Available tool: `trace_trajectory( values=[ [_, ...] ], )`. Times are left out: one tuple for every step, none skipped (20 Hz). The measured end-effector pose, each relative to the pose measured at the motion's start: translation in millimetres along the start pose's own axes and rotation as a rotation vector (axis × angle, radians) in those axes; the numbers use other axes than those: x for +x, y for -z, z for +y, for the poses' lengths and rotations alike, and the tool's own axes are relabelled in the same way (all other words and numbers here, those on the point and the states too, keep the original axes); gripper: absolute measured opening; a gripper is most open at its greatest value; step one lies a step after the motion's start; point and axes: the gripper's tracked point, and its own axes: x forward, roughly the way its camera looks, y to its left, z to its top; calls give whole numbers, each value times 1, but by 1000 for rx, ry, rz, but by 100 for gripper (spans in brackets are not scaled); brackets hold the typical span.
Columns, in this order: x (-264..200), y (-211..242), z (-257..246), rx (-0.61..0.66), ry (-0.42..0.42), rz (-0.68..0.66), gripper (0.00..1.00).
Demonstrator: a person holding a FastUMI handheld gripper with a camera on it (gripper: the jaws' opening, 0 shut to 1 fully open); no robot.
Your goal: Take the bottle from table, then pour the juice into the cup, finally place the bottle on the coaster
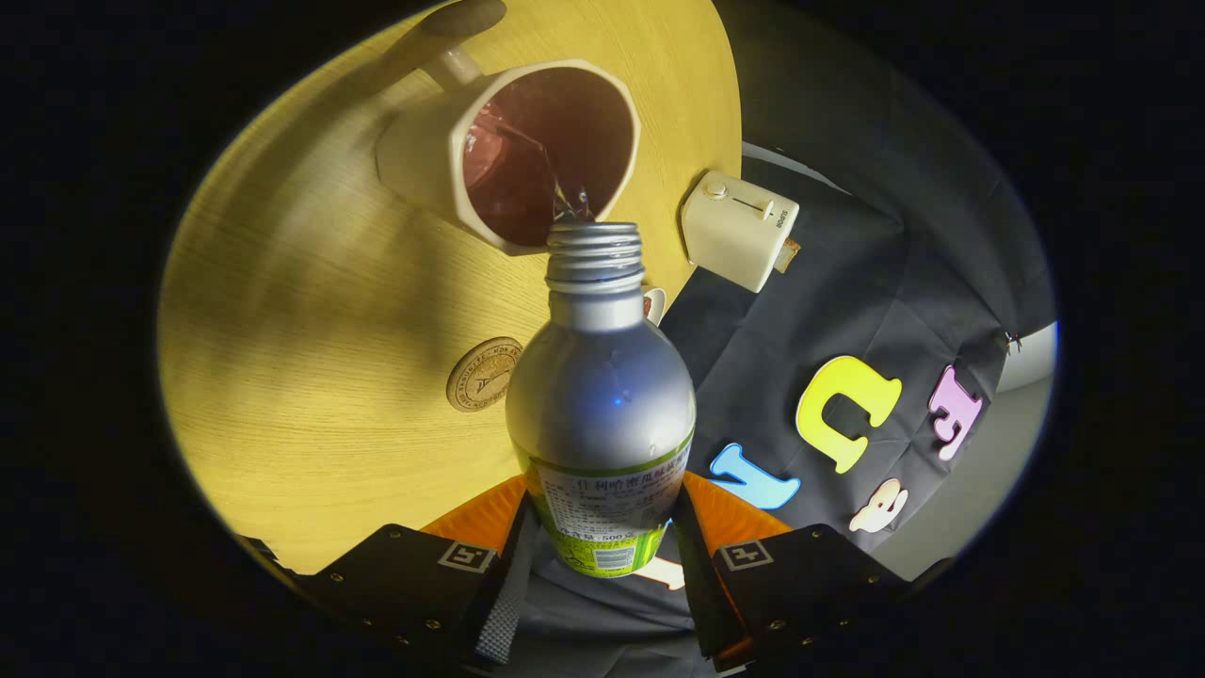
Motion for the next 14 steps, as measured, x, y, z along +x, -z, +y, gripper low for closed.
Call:
trace_trajectory(
  values=[
    [0,1,-2,-13,0,1,71],
    [1,1,-4,-28,2,3,71],
    [0,2,-5,-42,5,5,71],
    [0,2,-7,-52,9,7,71],
    [0,3,-9,-61,10,6,71],
    [0,1,-12,-73,15,2,71],
    [-1,1,-14,-88,21,0,71],
    [-2,-1,-16,-100,26,-4,71],
    [-1,-1,-17,-107,28,-7,71],
    [-3,-3,-17,-112,30,-9,71],
    [-4,-2,-16,-114,30,-10,71],
    [-3,-3,-16,-116,28,-8,71],
    [-3,-2,-17,-120,28,-5,71],
    [-4,-2,-17,-126,31,-6,71]
  ],
)
